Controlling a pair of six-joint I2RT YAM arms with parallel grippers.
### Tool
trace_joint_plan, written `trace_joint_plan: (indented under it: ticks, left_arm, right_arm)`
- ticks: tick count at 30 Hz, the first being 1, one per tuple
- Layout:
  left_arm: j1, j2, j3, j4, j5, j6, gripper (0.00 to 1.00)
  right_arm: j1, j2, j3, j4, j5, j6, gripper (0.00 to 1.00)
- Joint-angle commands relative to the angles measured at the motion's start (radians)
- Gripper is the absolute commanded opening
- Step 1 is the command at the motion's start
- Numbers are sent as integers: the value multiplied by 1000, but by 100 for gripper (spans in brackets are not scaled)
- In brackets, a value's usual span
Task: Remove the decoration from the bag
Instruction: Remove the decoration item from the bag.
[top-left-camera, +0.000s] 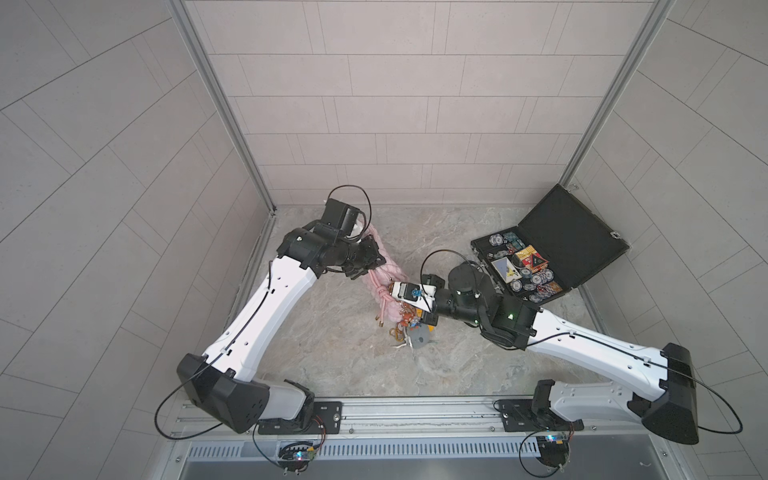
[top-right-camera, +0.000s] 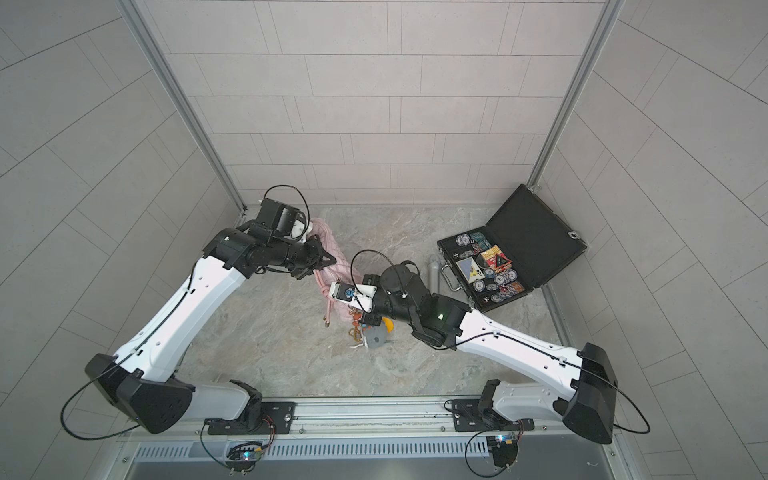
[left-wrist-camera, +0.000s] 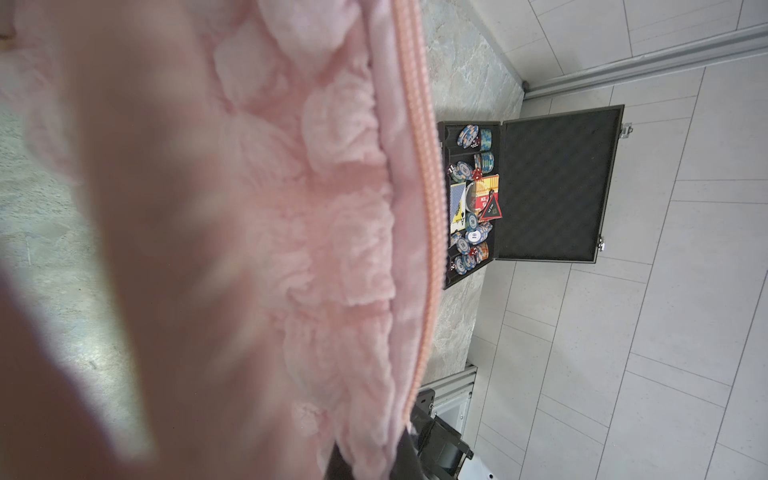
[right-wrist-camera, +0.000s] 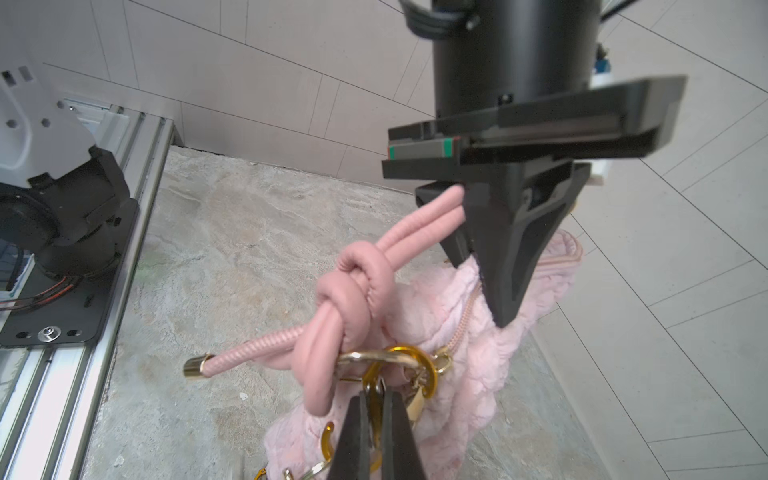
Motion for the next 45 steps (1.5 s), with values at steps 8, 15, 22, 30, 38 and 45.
trace_joint_plan:
  ticks: [8,15,22,30,38,45]
  left_arm:
    - [2,25,35,-20,31,73,0]
    - [3,30,44,-27,52,123,0]
    - [-2,38,55,-43,80,164,0]
    - [-64,81,98,-121,28,270,0]
    - [-102,105,124,-132,20,297,0]
    - [-141,117,119,-136,34,336,0]
  right_arm:
    - [67,24,92,-110,-15,-109,0]
    - [74,53,103,-207,-4,-110,0]
    - [74,62,114,-270,-8,-135,0]
    - [74,95,191,-325,-21,-155,0]
    - [74,142,229,-379,-48,-159,0]
    - [72,158,269,-380,-56,-136,0]
